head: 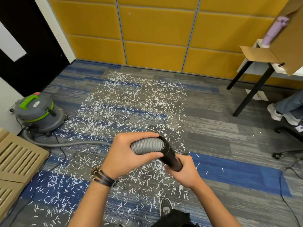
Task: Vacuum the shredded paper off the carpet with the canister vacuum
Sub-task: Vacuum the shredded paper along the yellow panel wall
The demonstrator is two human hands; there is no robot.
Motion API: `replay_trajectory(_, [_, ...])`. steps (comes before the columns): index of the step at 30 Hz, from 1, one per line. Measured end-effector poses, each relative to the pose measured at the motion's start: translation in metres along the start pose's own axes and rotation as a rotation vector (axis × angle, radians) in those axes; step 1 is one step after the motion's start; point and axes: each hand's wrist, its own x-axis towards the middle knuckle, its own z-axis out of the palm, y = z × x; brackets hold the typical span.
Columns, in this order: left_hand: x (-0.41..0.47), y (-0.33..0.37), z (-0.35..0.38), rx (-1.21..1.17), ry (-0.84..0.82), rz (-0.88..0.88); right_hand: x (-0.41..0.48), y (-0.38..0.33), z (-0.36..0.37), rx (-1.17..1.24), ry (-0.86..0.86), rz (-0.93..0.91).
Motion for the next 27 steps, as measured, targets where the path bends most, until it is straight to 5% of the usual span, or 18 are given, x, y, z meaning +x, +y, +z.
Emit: replay_trajectory(27, [-0.03, 0.002, -0.024, 0.208, -0.105, 0.017, -0.021, -0.014, 0.043, -0.103, 0.209, 0.02])
